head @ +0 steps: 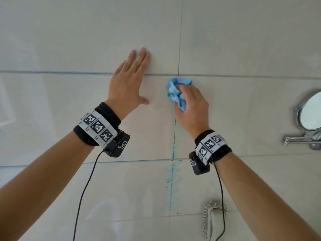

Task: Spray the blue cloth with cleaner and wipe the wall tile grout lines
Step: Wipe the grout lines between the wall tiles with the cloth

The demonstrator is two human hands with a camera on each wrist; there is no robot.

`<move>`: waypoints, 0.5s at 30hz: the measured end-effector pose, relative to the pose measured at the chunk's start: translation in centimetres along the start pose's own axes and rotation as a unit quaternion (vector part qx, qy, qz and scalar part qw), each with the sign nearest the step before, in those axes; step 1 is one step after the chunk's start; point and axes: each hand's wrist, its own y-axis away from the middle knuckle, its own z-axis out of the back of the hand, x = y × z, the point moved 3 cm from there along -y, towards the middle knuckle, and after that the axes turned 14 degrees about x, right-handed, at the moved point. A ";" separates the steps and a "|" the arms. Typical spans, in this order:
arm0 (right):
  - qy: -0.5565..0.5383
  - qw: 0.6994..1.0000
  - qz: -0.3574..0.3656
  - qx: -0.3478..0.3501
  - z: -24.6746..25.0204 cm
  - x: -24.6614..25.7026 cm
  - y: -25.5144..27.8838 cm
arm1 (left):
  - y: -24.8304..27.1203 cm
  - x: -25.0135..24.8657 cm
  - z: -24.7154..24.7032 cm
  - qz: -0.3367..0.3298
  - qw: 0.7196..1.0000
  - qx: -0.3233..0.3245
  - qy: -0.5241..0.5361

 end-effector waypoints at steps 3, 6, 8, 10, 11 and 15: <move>0.023 0.998 0.047 0.037 -0.5 0.2 1.9 | 0.1 -0.2 -0.2 -0.003 1.000 0.002 -0.003; 0.063 0.991 0.096 0.063 0.4 -0.2 1.5 | 0.3 -0.3 -0.3 0.000 1.000 0.003 -0.006; 0.067 0.992 0.089 0.052 1.0 -0.5 0.5 | 0.3 -0.4 -0.3 -0.002 1.000 0.002 -0.005; 0.042 0.997 0.056 0.021 0.9 -0.5 -0.1 | 0.3 -0.4 -0.3 -0.002 1.000 0.000 -0.003; 0.027 0.999 0.040 0.006 0.6 -0.2 0.0 | 0.3 -0.4 -0.4 -0.002 1.000 -0.001 -0.002; -0.015 1.000 -0.001 -0.008 -1.6 1.1 2.5 | 0.3 -0.4 -0.7 -0.002 1.000 -0.002 0.004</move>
